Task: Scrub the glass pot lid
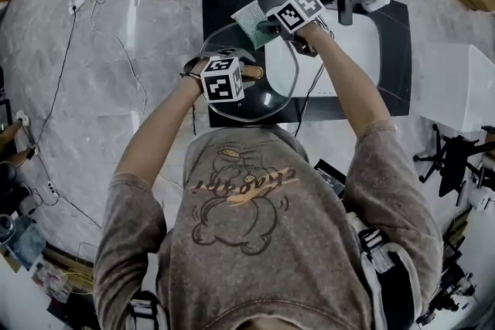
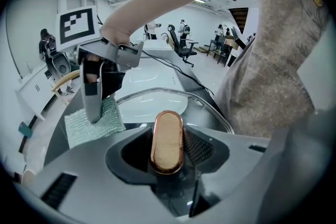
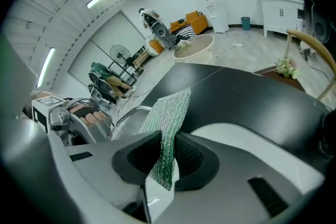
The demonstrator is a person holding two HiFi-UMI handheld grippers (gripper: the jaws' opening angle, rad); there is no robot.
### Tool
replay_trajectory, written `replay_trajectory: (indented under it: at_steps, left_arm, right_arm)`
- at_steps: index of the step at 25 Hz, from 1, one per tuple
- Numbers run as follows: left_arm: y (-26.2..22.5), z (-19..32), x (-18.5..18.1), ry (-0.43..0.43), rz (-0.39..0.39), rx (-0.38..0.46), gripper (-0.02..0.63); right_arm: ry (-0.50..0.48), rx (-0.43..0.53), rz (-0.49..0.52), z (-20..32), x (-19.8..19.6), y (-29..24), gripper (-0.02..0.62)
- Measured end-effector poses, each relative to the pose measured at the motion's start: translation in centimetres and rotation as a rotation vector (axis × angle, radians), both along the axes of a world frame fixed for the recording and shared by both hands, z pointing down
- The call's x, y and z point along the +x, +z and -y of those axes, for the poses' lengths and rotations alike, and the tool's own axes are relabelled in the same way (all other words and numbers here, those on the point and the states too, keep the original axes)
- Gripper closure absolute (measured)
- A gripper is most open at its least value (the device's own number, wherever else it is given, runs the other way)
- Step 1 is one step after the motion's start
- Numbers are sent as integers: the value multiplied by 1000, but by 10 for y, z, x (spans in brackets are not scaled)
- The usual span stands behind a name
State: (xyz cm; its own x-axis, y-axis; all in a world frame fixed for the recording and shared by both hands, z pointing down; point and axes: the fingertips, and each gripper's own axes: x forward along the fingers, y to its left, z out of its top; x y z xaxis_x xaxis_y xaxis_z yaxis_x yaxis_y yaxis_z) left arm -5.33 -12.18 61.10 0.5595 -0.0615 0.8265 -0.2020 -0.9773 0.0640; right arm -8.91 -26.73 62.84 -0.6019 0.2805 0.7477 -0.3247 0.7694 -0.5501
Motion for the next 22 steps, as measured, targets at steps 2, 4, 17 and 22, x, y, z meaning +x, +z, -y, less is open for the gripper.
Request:
replay_trajectory:
  at_steps: [2,4,17,22]
  left_arm:
    - [2,0,0,8,8,1,422]
    - [3,0,0,19,20,5,423]
    - [7,0,2,39,59,-2,428]
    - [7,0,1,41,71,-11,428]
  right_arm:
    - [35,2,-1,4,13,1,509]
    - [71,3,2,7,26,2,509]
    - [188,27,-5,-3,98,5,509]
    - [215,38,-23,-17,125,6,509]
